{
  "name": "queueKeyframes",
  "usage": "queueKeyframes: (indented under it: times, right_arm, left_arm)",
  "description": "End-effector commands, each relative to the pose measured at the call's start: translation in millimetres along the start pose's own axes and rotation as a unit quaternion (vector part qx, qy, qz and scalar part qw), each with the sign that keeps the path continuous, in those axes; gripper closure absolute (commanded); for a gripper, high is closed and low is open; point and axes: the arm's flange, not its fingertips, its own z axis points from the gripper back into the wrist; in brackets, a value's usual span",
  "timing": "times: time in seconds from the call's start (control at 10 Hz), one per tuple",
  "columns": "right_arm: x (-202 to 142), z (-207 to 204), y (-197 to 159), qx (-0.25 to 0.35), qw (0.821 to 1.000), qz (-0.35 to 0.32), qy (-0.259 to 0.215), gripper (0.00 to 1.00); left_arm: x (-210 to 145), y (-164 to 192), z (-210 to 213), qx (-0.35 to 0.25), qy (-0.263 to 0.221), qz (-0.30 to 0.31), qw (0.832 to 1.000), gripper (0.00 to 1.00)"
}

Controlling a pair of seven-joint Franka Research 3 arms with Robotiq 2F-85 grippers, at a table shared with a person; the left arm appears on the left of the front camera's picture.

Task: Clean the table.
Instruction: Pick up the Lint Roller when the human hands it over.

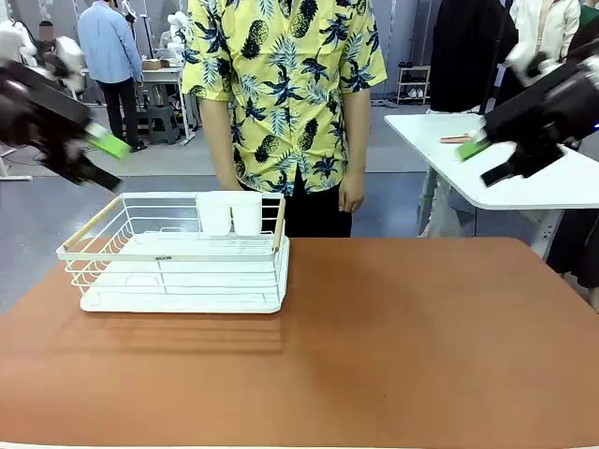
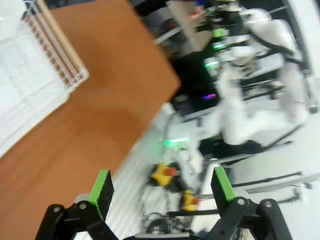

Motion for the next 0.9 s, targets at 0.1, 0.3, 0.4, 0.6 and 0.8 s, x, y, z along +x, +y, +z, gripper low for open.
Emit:
queueKeyframes:
  times: [0.1, 0.3, 0.4, 0.6, 0.8]
  right_arm:
    - [-4, 55, -61, 0.122, 0.984, -0.125, -0.014, 0.0]
    - [-26, 97, -96, 0.153, 0.976, -0.151, -0.03, 0.0]
    - [-36, 116, -112, 0.159, 0.972, -0.166, -0.045, 0.0]
    - [-50, 144, -134, 0.165, 0.965, -0.191, -0.071, 0.0]
    - [-60, 153, -151, 0.169, 0.959, -0.209, -0.087, 0.0]
  left_arm:
    - [-41, 35, 66, -0.121, -0.058, 0.124, 0.983, 0.0]
    - [-83, 46, 105, -0.144, -0.079, 0.146, 0.975, 0.0]
    - [-102, 51, 121, -0.128, -0.068, 0.163, 0.976, 0.0]
    - [-130, 65, 153, -0.141, -0.112, 0.196, 0.964, 0.0]
    - [-141, 69, 162, -0.123, -0.124, 0.225, 0.959, 0.0]
